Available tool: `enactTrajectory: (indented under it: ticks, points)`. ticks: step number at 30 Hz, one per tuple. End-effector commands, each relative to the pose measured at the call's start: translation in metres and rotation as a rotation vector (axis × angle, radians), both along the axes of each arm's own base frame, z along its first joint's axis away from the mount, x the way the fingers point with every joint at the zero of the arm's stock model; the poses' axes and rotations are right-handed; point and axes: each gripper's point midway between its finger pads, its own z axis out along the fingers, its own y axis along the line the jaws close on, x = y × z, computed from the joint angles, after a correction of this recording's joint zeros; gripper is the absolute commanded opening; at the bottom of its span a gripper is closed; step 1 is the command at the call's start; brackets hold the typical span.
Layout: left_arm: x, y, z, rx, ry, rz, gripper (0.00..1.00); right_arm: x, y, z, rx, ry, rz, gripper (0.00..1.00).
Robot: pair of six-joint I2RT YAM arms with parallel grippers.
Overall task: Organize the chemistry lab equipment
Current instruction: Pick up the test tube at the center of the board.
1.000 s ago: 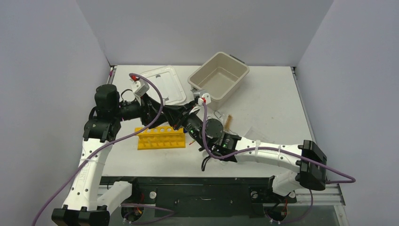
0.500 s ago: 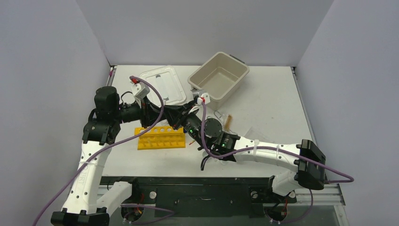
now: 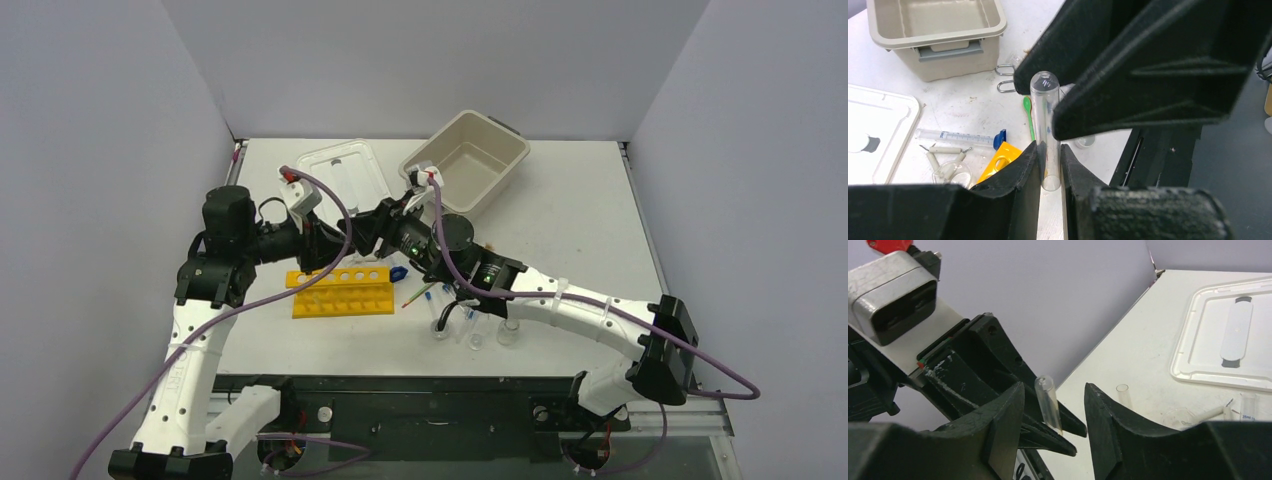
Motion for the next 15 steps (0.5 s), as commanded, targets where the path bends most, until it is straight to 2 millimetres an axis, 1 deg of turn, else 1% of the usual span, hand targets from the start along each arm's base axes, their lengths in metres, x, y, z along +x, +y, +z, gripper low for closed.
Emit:
enactTrajectory:
  ticks: [1,4,7,11,12,15]
  points:
    - [-0.005,0.001,0.012,0.014,-0.062,-0.023,0.00,-0.013,-0.007,0.033,0.038,0.009,0.094,0.44]
    - [-0.006,0.001,0.012,0.017,-0.061,-0.026,0.00,-0.013,-0.004,0.034,0.027,0.013,0.105,0.43]
    - [-0.008,0.001,0.011,0.019,-0.059,-0.031,0.00,-0.012,0.000,0.030,0.025,0.028,0.109,0.42]
    - [-0.009,0.001,0.009,0.024,-0.051,-0.034,0.00,-0.012,0.007,0.032,0.027,0.034,0.121,0.36]
    - [-0.009,0.002,0.009,0.028,-0.055,-0.033,0.00,-0.011,0.009,0.029,0.021,0.037,0.122,0.35]
    - [-0.009,0.002,0.009,0.035,-0.059,-0.033,0.00,-0.010,0.012,0.029,0.013,0.041,0.123,0.26]
